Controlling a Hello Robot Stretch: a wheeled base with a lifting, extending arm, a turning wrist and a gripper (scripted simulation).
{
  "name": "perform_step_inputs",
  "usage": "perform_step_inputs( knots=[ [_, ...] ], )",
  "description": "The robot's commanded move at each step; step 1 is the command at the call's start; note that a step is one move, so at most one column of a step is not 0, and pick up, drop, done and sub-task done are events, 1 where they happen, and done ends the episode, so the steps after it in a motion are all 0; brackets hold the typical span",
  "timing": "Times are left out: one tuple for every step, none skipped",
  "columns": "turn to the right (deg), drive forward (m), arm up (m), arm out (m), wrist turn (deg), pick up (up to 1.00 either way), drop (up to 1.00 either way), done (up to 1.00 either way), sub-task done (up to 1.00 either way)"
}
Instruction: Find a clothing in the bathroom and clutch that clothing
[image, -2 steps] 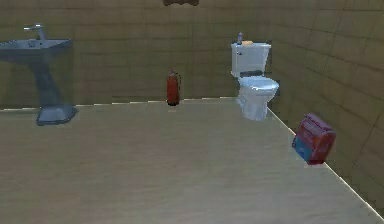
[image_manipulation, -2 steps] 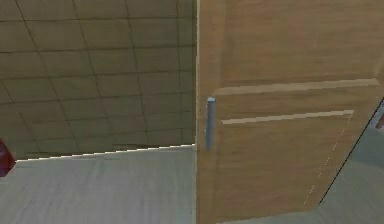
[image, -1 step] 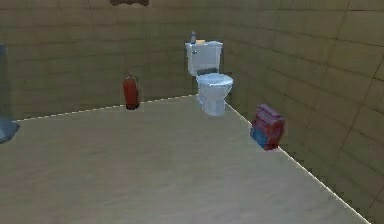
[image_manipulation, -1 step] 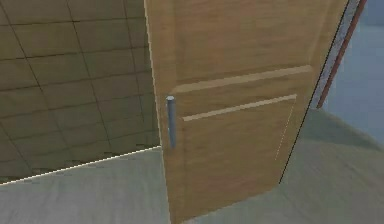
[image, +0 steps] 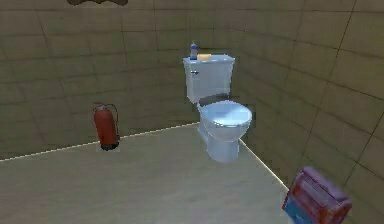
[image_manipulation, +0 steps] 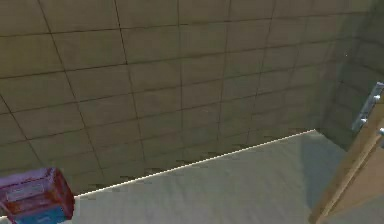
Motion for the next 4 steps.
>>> perform_step_inputs(
  knots=[
    [0.0,1.00,0.00,0.00,0.0,0.00,0.00,0.00,0.00],
    [-3.0,0.00,0.00,0.00,0.0,0.00,0.00,0.00,0.00],
    [0.0,0.05,0.00,0.00,0.0,0.00,0.00,0.00,0.00],
    [-45.0,0.00,0.00,0.00,0.0,0.00,0.00,0.00,0.00]
  ],
)
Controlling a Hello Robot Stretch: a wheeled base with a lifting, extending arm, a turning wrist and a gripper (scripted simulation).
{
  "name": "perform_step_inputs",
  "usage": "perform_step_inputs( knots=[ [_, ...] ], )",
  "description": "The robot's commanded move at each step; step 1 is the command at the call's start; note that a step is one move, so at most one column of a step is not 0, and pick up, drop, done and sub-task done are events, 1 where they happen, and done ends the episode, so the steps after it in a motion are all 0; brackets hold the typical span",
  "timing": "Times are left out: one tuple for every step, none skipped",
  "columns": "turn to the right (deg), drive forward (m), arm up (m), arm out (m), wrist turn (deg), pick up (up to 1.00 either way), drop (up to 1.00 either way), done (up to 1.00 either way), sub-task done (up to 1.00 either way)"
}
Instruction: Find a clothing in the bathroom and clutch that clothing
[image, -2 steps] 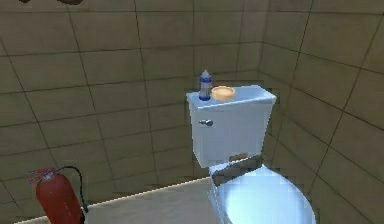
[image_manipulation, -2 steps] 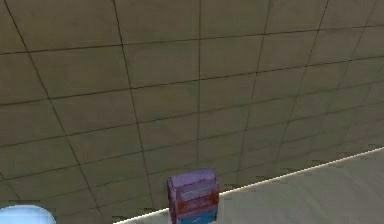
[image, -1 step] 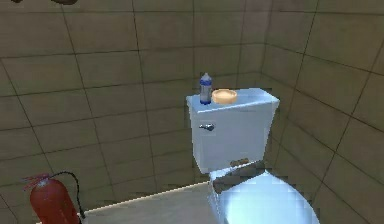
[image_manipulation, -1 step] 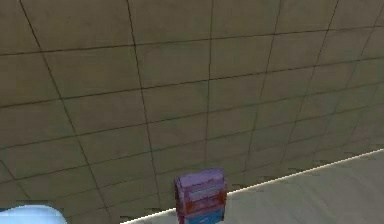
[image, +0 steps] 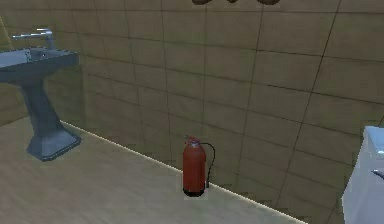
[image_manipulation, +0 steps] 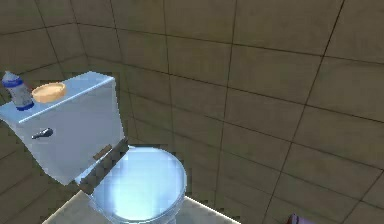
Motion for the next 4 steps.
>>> perform_step_inputs(
  knots=[
    [-15.0,0.00,0.00,0.00,0.0,0.00,0.00,0.00,0.00],
    [36.0,0.00,0.00,0.00,0.0,0.00,0.00,0.00,0.00],
    [0.0,0.95,0.00,0.00,0.0,0.00,0.00,0.00,0.00],
    [15.0,0.00,0.00,0.00,0.0,0.00,0.00,0.00,0.00]
  ],
)
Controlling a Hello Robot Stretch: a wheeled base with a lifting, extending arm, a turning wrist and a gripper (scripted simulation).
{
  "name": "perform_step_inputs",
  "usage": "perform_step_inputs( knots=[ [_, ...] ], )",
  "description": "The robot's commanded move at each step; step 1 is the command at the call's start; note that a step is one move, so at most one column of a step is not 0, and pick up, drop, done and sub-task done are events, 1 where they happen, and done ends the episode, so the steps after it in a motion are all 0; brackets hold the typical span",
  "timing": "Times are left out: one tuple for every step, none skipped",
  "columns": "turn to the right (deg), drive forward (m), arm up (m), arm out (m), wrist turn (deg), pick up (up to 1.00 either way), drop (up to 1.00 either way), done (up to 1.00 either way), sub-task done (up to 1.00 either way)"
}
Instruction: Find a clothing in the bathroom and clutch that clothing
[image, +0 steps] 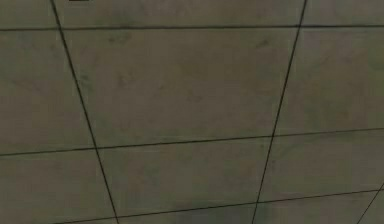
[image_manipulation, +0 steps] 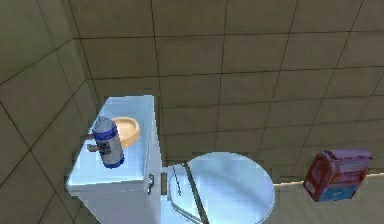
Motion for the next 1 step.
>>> perform_step_inputs(
  knots=[
    [0.0,0.00,0.50,0.00,0.0,0.00,0.00,0.00,0.00]
  ],
)
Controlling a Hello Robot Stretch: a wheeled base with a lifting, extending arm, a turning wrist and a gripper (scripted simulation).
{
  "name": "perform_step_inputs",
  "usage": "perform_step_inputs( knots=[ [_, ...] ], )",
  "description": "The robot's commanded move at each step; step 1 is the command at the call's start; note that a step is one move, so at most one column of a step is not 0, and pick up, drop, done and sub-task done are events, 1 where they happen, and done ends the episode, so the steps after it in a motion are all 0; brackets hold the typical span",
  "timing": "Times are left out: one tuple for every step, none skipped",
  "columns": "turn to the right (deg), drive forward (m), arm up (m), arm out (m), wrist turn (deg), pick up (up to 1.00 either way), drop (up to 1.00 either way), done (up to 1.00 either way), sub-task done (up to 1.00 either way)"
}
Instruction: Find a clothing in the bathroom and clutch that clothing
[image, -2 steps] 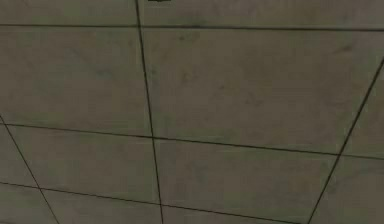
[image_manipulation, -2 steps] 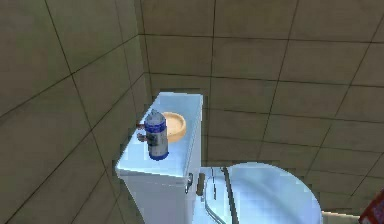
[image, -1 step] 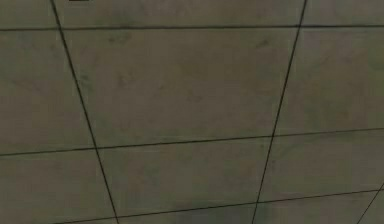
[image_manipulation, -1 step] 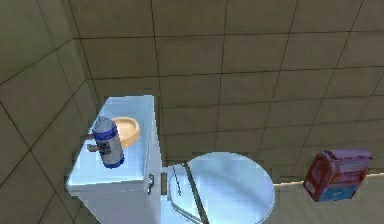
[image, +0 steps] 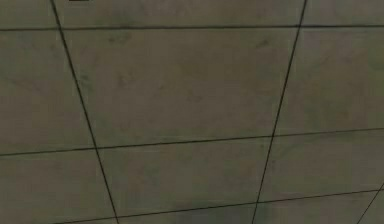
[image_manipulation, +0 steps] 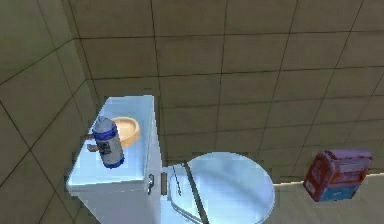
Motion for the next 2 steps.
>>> perform_step_inputs(
  knots=[
    [0.0,0.00,0.16,0.00,0.0,0.00,0.00,0.00,0.00],
    [0.0,0.00,0.00,0.16,0.0,0.00,0.00,0.00,0.00]
  ],
)
